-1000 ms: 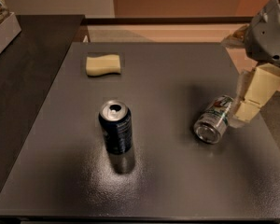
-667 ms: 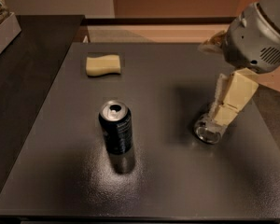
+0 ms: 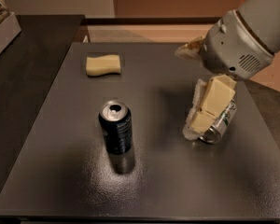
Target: Pick pepsi can
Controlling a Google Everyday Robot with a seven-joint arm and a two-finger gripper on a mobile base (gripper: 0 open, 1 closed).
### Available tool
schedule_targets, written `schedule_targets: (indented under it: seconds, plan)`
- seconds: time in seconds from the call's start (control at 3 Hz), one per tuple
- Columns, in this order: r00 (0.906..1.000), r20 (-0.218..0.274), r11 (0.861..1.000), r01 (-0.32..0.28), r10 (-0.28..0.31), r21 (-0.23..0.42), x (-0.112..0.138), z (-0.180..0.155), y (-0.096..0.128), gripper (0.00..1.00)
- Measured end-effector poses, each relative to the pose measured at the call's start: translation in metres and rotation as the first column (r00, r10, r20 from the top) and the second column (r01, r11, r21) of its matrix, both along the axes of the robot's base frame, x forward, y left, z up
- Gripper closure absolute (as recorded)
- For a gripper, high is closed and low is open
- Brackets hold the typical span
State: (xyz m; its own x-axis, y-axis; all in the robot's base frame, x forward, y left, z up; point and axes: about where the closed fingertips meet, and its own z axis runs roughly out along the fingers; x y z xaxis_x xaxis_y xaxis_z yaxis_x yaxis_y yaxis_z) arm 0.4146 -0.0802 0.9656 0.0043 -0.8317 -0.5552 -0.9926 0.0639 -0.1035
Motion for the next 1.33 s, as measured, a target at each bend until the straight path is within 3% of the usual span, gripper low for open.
schedule_targets:
  seconds: [0.33,0.67,1.33]
  plan:
    - [0.9993,0.007,0.996,-0.036,0.036,0.081,-0.011,-0.017,0.051,0.0]
    - [0.999,0.025,0.99,-0.04,0.037,0.137,-0.013,-0.029,0.084,0.0]
    - [0.9995,0.031,0.986,-0.015,0.01,0.168,-0.01,-0.06,0.109,0.0]
